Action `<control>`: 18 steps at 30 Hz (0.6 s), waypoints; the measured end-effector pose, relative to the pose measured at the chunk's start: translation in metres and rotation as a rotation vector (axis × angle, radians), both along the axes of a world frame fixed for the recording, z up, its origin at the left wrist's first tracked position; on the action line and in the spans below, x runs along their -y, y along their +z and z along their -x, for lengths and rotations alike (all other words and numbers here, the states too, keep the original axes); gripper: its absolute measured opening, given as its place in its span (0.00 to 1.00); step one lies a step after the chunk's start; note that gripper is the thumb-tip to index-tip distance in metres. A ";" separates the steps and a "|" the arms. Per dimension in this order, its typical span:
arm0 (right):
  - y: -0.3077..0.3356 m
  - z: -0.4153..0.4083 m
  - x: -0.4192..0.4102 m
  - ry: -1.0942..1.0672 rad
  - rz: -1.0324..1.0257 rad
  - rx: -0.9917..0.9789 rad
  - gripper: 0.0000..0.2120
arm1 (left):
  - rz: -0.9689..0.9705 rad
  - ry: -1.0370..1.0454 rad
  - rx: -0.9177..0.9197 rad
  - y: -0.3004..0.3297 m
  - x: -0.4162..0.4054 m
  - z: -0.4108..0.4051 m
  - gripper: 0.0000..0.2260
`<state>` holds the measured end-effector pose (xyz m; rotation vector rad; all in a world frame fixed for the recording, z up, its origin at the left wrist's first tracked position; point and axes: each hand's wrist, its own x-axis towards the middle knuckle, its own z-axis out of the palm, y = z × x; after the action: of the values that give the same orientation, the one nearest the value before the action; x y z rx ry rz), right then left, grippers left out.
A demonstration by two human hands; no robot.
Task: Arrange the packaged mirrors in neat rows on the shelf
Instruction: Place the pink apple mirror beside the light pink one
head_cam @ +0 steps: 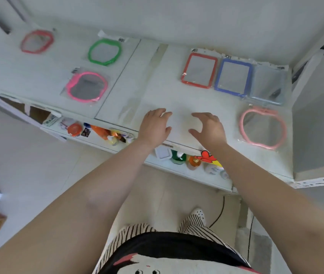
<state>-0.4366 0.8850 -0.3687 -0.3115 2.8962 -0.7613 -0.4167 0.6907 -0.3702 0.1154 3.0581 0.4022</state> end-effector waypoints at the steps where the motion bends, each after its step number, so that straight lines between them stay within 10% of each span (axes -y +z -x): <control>1: 0.002 -0.005 0.022 0.022 0.002 -0.004 0.25 | 0.012 0.010 -0.004 0.002 0.023 -0.010 0.24; 18: 0.014 -0.066 0.334 0.221 -0.035 -0.018 0.24 | 0.050 0.190 -0.021 0.018 0.340 -0.101 0.23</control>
<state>-0.3704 0.5508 -0.3545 -0.6251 2.8239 -0.6733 -0.3153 0.3511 -0.3525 -0.1748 3.1071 0.3347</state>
